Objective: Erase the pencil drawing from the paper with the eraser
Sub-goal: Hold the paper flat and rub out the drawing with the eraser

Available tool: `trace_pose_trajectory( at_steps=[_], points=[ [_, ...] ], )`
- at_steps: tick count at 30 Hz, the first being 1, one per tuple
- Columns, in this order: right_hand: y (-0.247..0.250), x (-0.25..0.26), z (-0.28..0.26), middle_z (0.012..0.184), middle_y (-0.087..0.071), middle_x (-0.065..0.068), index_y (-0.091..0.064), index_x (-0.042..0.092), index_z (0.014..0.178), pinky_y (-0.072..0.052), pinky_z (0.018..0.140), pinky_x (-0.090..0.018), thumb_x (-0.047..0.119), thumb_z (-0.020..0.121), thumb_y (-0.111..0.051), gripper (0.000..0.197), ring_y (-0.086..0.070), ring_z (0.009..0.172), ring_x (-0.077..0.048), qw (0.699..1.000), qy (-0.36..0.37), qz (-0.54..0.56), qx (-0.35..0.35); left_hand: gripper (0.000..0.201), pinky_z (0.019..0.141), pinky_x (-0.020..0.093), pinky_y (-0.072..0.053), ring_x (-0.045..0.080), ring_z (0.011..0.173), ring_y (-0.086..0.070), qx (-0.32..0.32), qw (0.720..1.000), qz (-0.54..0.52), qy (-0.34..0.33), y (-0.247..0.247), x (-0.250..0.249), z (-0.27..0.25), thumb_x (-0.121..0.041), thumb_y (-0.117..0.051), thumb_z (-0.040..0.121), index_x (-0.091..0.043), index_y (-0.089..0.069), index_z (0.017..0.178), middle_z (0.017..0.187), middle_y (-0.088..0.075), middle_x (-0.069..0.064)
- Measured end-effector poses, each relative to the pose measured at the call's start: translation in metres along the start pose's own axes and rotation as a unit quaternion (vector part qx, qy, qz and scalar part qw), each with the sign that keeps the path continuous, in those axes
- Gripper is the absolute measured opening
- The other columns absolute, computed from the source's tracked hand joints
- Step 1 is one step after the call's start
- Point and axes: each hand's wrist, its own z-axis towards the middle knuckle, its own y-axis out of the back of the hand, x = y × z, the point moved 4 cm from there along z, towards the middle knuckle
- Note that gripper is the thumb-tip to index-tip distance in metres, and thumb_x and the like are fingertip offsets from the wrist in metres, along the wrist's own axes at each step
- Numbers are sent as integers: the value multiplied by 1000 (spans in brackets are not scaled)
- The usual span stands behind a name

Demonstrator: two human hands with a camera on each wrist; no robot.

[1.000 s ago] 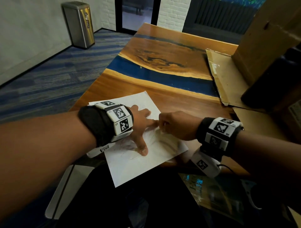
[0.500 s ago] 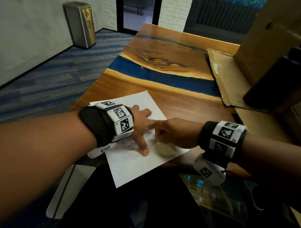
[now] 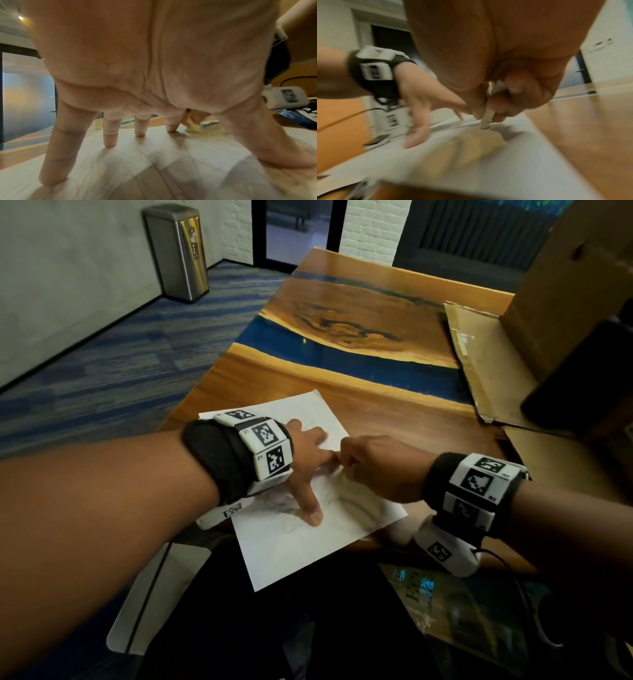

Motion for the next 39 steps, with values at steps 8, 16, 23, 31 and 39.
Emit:
trace_pose_trajectory(
  at_steps=[8, 16, 23, 31, 39],
  points=[
    [3, -4, -2, 105, -55, 2, -51, 26, 104, -44, 75, -30, 25, 97, -53, 7, -54, 94, -19, 1000, -17, -22, -5, 123, 105, 57, -34, 43, 141, -25, 0, 1000, 4, 6, 2, -1, -2, -92, -63, 54, -51, -3, 154, 166, -7, 5],
    [2, -8, -7, 104, -55, 2, -53, 27, 104, -41, 74, -28, 26, 97, -55, 8, -51, 90, -16, 1000, 4, -11, 4, 118, 109, 57, -30, 45, 144, -22, -1, 1000, -10, 16, 5, -3, -2, -85, -64, 65, -47, 1, 156, 167, 1, 8],
    [0, -19, -4, 106, -57, 1, -52, 24, 107, -39, 73, -28, 29, 98, -53, 10, -51, 91, -18, 998, -46, -16, -38, 131, 114, 62, -20, 42, 150, -5, 5, 999, -38, 11, -8, 2, -1, -92, -62, 55, -46, 9, 154, 167, 12, 1],
    [-3, 3, -9, 110, -59, -1, -54, 22, 111, -45, 77, -29, 28, 99, -53, 14, -53, 92, -17, 1000, 2, 1, 2, 136, 114, 66, -17, 46, 150, 1, 11, 999, -44, 12, -8, 1, 1, -92, -63, 52, -46, 13, 154, 167, 17, 2],
    [-11, 14, -12, 104, -59, 2, -53, 26, 108, -47, 75, -28, 29, 99, -52, 10, -55, 90, -16, 996, 43, 34, 72, 135, 114, 66, -15, 46, 150, 3, 10, 999, -52, 7, -8, 1, 1, -90, -65, 53, -46, 12, 154, 166, 18, 3]
  ],
)
